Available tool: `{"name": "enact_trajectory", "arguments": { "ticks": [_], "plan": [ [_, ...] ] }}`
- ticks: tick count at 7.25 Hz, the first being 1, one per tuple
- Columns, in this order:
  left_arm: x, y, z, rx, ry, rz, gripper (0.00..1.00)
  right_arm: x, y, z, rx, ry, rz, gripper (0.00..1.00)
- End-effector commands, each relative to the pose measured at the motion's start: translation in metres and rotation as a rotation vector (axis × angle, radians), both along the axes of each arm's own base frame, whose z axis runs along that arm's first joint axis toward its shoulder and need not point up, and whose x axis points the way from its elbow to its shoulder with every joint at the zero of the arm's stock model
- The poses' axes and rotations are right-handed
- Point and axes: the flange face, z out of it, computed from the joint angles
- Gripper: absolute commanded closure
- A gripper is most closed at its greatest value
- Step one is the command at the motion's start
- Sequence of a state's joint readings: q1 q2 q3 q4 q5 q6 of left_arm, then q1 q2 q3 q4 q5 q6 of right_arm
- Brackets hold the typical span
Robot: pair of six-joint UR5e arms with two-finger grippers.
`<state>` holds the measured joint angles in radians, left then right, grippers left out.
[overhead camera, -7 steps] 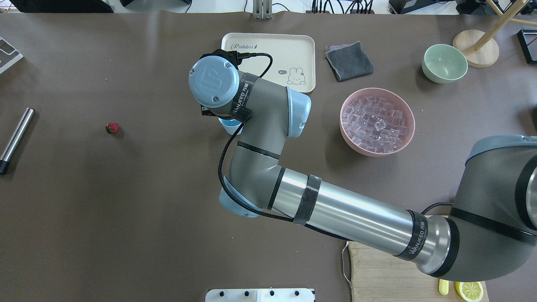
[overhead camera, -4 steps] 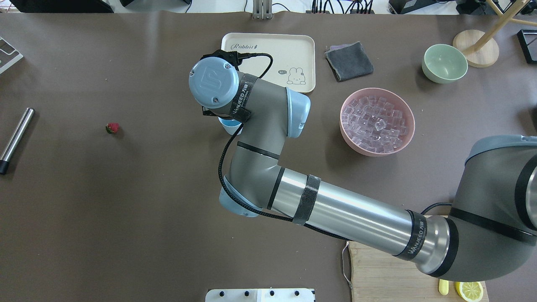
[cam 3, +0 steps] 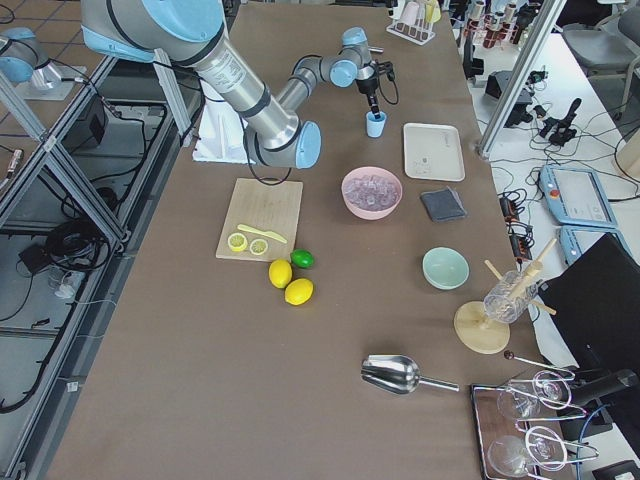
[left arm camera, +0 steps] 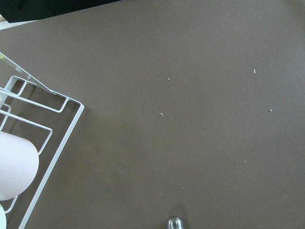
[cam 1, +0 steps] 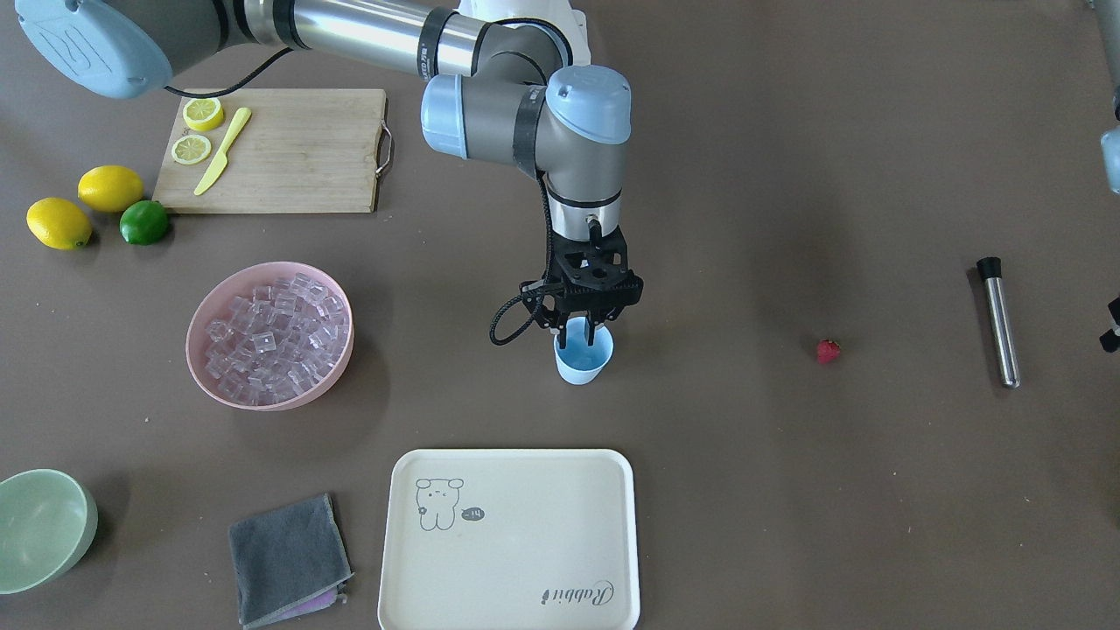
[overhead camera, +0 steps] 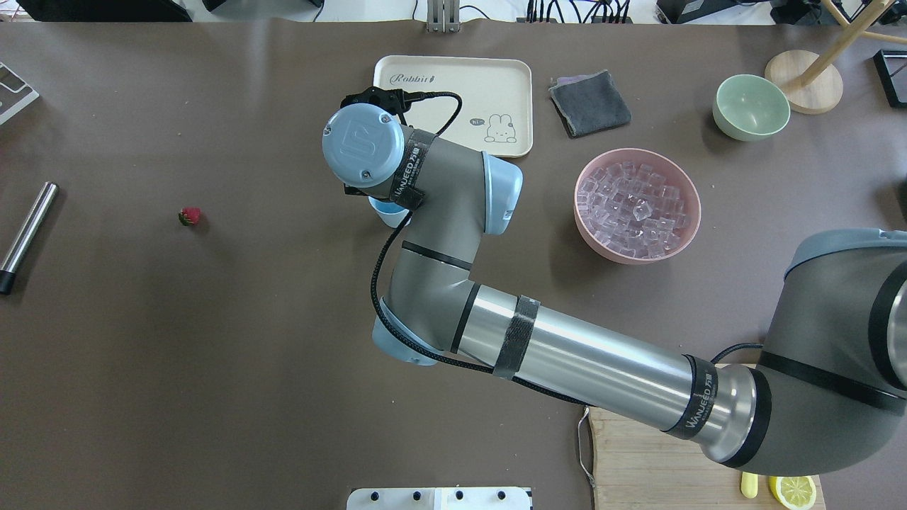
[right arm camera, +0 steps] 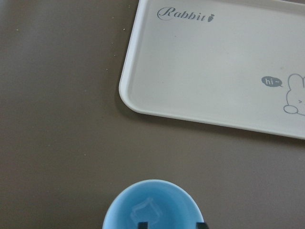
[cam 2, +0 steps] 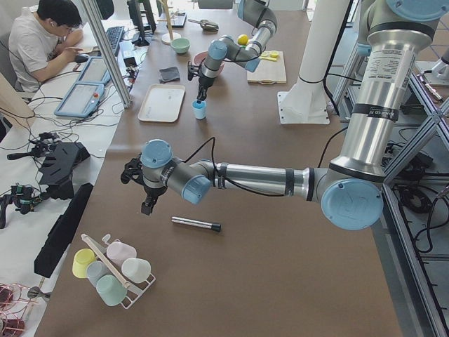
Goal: Mash ice and strawberries in cup
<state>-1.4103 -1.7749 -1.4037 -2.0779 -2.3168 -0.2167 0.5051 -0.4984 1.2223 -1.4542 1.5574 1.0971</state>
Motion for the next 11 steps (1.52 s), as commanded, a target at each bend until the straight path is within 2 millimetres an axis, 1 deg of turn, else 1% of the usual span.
{"name": "enact_trajectory", "arguments": {
  "ticks": [1,2,3,4,5,6,7,8,9,10,11],
  "plan": [
    [-0.001,-0.001,0.001,-0.001,-0.001,-0.001,0.03,0.025,-0.013,-0.025,0.016,-0.037,0.001,0.29],
    [0.0,-0.001,0.0,0.001,0.0,0.0,0.03,0.051,-0.032,-0.031,-0.015,-0.062,-0.017,0.3],
    [0.0,-0.001,-0.002,0.003,0.0,0.0,0.03,0.088,-0.045,-0.031,-0.037,-0.027,-0.084,0.3],
    [0.0,0.0,-0.006,0.003,0.006,-0.009,0.03,0.121,-0.045,-0.01,-0.017,0.019,-0.12,0.3],
    [0.0,0.0,-0.009,-0.002,0.011,-0.019,0.03,0.161,-0.039,0.044,0.001,0.044,-0.136,0.3],
    [0.0,-0.001,-0.008,-0.004,0.011,-0.019,0.03,0.201,-0.028,0.102,0.068,0.111,-0.211,0.3],
    [0.0,-0.001,-0.008,-0.005,0.011,-0.02,0.03,0.239,-0.01,0.138,0.092,0.138,-0.236,0.3],
    [0.0,-0.001,-0.008,-0.005,0.011,-0.02,0.03,0.258,-0.002,0.173,0.082,0.176,-0.254,0.3],
    [0.003,-0.001,-0.006,-0.008,0.011,-0.015,0.03,0.269,0.001,0.208,0.085,0.235,-0.285,0.31],
    [0.008,-0.002,-0.005,-0.003,0.01,-0.007,0.03,0.275,0.004,0.227,0.077,0.257,-0.3,0.31],
    [0.011,-0.002,-0.004,0.0,0.009,-0.004,0.03,0.277,0.007,0.246,0.07,0.284,-0.322,0.31]
  ]
}}
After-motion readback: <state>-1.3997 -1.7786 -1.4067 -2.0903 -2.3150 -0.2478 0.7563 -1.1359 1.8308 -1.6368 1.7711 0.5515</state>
